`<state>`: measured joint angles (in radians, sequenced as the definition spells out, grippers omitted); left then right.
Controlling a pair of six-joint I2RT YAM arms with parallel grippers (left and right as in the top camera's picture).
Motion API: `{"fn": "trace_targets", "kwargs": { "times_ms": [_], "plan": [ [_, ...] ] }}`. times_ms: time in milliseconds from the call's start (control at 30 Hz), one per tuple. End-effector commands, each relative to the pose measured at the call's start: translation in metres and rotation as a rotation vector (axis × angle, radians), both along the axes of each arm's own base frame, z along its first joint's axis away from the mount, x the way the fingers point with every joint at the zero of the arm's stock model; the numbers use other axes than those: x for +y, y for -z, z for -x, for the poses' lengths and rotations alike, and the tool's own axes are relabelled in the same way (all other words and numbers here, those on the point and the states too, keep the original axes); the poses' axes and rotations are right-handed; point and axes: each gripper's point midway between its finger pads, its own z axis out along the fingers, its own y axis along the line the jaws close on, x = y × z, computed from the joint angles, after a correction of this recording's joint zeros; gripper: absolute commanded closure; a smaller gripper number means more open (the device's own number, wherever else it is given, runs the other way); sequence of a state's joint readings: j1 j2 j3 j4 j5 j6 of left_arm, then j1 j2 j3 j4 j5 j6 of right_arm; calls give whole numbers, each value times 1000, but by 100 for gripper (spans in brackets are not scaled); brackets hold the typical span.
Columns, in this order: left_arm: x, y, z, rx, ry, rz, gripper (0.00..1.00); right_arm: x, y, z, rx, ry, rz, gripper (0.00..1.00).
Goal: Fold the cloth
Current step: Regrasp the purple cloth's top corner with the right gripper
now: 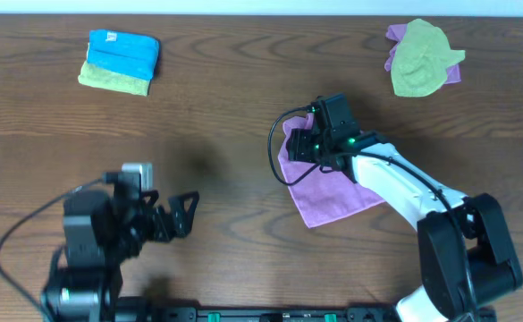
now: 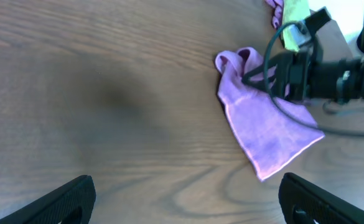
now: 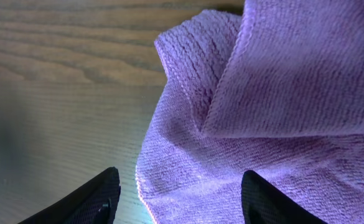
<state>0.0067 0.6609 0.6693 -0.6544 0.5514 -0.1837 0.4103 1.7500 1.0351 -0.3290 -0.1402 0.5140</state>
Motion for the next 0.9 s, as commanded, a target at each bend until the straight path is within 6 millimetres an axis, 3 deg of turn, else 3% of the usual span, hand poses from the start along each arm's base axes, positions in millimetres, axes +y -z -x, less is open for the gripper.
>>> {"fn": "trace_targets", "kwargs": {
  "times_ms": [0,167,300,600,867],
  "plan": [
    [-11,-19,-17,34,52,60,5,-8,-10,-16,-62,30,62,37],
    [-27,-24,-49,93,69,226,5,-17,-31,-40,-148,58,103,40],
    [-39,-19,-59,136,123,302,4,-24,-42,-56,-215,83,154,41],
    [-58,-11,-55,162,183,285,5,-21,-3,-84,-131,53,246,40],
    [-65,-9,-49,178,206,281,5,-35,6,-85,-87,72,334,43]
  ]
}}
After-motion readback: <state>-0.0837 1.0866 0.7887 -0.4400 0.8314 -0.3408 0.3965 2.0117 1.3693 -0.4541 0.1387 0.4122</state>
